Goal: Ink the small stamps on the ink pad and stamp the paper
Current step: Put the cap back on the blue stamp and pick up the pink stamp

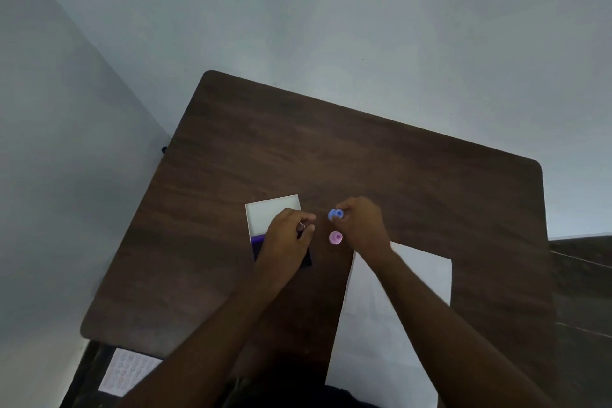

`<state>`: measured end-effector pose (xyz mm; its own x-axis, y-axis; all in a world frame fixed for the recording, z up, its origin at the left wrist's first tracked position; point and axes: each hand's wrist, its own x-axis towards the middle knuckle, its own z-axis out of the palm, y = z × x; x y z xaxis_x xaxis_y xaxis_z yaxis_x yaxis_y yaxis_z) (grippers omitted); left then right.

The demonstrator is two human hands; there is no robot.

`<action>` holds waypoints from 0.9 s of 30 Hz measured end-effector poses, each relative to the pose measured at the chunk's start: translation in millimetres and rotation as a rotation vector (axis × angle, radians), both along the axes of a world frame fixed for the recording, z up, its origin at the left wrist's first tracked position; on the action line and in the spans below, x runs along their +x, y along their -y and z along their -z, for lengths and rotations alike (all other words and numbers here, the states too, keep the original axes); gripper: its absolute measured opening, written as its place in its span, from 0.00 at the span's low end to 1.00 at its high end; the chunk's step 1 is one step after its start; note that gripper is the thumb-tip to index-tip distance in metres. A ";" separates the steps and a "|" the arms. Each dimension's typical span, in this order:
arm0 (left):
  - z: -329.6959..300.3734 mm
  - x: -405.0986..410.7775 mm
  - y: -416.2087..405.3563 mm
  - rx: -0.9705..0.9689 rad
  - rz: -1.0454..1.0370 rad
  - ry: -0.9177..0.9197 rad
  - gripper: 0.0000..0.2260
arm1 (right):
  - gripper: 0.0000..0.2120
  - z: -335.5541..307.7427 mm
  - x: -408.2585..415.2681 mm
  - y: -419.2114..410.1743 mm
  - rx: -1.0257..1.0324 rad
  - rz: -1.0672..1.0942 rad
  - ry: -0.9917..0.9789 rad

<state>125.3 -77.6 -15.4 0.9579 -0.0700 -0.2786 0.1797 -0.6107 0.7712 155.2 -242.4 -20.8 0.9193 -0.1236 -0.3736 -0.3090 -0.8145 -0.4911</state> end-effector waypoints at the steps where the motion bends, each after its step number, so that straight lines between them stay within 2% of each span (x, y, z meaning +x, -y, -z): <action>1: 1.8 2.2 1.5 0.007 0.002 -0.007 0.09 | 0.06 2.0 0.8 -1.7 -0.018 -0.047 -0.035; 6: 9.8 8.0 5.0 0.057 0.022 -0.044 0.12 | 0.05 9.3 3.8 -10.6 -0.120 -0.097 -0.153; 10: 15.0 6.6 5.0 0.058 0.017 -0.063 0.11 | 0.05 16.4 2.2 -12.5 -0.078 -0.084 -0.183; 14: 17.8 4.2 3.1 0.053 0.022 -0.070 0.09 | 0.04 18.5 3.0 -15.4 -0.049 0.020 -0.233; 17: 17.3 1.8 3.1 0.042 0.019 -0.063 0.09 | 0.05 17.6 1.8 -18.5 -0.032 0.080 -0.159; 20: 16.8 0.5 3.4 0.031 0.019 -0.060 0.09 | 0.11 13.1 -1.3 -16.5 -0.016 0.172 -0.118; 23: 15.2 0.6 4.1 0.037 0.013 -0.046 0.08 | 0.11 10.1 -4.6 -11.2 -0.062 0.112 -0.187; 27: 15.9 0.1 5.4 0.044 -0.005 -0.075 0.09 | 0.12 10.7 -19.3 -11.1 -0.090 0.119 -0.169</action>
<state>125.4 -83.1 -31.2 0.9344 -0.0515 -0.3526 0.2392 -0.6427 0.7278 135.9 -231.3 -31.5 0.8215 -0.2673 -0.5038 -0.4774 -0.8055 -0.3510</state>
